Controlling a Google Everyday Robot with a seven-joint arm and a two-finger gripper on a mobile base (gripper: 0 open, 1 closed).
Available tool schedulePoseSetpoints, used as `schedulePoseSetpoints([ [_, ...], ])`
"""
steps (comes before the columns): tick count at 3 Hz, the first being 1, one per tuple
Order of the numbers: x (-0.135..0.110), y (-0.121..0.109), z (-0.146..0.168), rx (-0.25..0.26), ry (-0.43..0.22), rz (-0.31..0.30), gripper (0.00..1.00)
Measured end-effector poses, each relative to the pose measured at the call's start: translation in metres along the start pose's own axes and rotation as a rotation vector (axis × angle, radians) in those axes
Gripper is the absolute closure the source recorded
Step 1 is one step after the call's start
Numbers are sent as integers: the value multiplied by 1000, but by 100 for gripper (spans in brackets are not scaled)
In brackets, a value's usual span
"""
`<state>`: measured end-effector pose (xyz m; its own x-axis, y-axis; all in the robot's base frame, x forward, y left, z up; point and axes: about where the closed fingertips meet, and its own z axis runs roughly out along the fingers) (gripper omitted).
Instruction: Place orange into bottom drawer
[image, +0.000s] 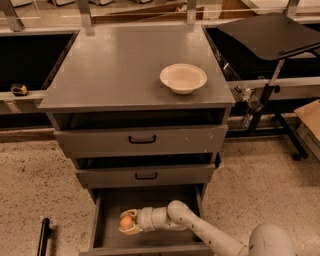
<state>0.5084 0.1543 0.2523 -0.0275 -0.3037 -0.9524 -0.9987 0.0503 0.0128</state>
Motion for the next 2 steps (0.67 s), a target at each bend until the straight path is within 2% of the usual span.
schedulePoseSetpoints([
  [1, 19, -19, 1, 30, 11, -43, 100],
  [2, 55, -49, 19, 10, 127, -189, 100],
])
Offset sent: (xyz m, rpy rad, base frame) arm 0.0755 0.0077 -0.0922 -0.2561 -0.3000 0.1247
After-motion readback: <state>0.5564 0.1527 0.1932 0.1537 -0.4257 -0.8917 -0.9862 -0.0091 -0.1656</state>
